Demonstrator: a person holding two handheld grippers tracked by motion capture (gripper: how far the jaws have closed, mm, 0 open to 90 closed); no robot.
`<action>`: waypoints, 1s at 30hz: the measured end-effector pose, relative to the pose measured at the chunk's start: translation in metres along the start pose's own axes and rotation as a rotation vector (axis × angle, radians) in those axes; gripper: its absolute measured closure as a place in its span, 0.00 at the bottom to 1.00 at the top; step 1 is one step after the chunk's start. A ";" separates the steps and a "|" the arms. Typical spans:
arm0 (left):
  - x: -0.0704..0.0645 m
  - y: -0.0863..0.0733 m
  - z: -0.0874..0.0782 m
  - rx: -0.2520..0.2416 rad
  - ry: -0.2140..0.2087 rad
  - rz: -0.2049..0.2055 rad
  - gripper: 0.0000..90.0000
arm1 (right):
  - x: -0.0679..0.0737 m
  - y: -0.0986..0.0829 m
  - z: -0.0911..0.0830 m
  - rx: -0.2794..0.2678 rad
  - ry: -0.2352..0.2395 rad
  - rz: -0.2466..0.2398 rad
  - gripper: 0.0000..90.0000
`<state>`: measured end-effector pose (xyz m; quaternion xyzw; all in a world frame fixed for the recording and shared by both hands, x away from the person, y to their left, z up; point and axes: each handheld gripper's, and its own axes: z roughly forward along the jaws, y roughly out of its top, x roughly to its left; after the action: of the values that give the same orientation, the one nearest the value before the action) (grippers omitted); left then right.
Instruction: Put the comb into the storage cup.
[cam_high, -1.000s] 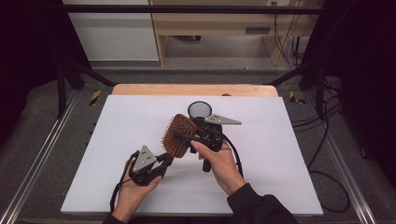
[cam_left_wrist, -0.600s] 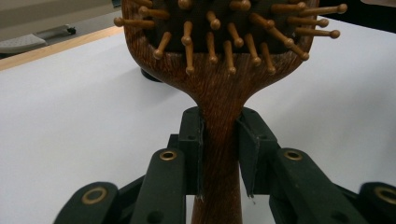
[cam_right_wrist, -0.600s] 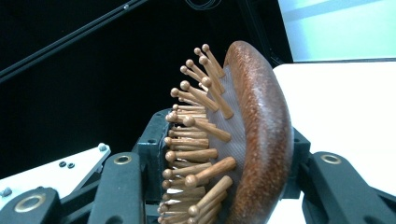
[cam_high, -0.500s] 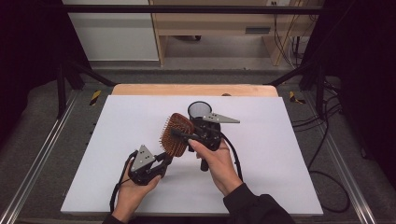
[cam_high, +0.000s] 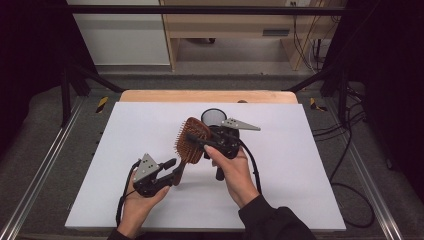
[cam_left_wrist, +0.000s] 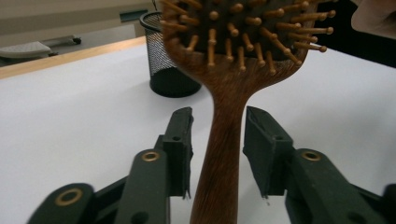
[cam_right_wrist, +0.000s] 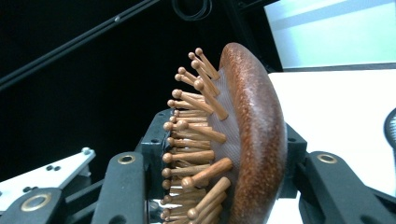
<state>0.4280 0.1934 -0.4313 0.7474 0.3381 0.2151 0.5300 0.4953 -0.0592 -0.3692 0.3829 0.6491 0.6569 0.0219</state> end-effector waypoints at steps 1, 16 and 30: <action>0.002 0.000 -0.002 -0.004 0.007 -0.002 0.65 | -0.002 0.001 -0.001 -0.004 -0.010 0.002 0.57; 0.037 -0.015 -0.051 -0.060 0.211 -0.066 0.15 | -0.034 0.027 -0.011 -0.072 -0.111 0.047 0.57; 0.077 -0.028 -0.060 -0.091 0.294 -0.113 0.06 | -0.048 0.053 -0.010 -0.107 -0.156 0.062 0.56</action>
<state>0.4316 0.2941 -0.4400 0.6630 0.4431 0.3071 0.5194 0.5489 -0.1008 -0.3442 0.4512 0.5973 0.6591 0.0726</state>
